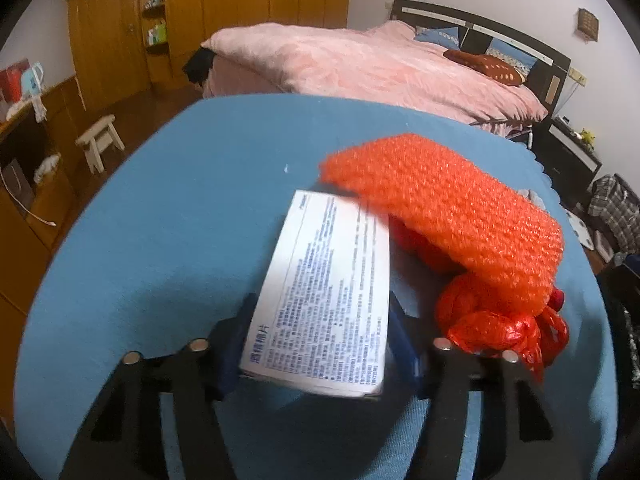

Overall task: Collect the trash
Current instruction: 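Grasp the white printed box with the left tool while the right tool grasps the red plastic bag, then carry the box and red bag over the black bin and release both, then move both open tools back over the table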

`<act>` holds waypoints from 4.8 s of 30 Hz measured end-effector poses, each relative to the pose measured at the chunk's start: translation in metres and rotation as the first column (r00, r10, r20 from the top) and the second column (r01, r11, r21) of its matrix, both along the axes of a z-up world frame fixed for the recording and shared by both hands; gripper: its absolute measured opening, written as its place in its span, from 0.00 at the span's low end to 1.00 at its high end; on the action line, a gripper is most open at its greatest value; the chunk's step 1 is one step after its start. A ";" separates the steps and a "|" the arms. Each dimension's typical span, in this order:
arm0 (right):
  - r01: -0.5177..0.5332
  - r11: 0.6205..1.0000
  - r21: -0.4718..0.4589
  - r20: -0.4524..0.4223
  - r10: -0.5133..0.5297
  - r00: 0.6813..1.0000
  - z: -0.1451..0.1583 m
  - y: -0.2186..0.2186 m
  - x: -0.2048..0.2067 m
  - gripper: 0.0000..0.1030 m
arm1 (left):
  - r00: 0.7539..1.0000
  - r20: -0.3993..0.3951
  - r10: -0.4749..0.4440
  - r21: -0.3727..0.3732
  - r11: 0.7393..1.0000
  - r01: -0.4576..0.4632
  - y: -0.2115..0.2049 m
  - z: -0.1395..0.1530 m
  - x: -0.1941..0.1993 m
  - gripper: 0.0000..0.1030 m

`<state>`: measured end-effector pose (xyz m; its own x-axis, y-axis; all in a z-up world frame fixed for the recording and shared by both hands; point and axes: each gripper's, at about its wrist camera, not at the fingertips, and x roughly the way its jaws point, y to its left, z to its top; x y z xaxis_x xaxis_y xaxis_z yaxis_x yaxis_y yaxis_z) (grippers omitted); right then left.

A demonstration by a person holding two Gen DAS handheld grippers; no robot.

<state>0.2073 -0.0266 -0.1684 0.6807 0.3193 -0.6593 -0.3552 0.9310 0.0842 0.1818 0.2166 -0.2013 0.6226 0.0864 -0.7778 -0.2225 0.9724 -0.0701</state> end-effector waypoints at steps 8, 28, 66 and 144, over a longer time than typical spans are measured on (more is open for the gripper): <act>-0.019 1.000 0.025 -0.003 0.019 1.000 -0.001 0.013 -0.010 0.94 | 0.998 0.034 0.045 0.047 0.998 -0.046 0.010 0.011 -0.031 0.57; -0.194 0.981 -0.002 -0.131 0.192 0.973 -0.033 0.081 -0.024 0.36 | 0.990 0.099 0.103 0.038 0.994 -0.107 0.033 0.024 -0.062 0.56; -0.054 0.994 0.095 -0.008 0.056 0.998 0.042 -0.056 -0.061 0.16 | 0.968 0.234 -0.087 0.037 0.996 0.080 -0.070 0.095 -0.063 0.56; 0.456 0.887 0.079 0.066 -0.461 0.885 0.049 -0.292 -0.100 0.93 | 0.852 0.299 -0.429 0.055 0.900 0.433 -0.275 0.123 -0.026 0.94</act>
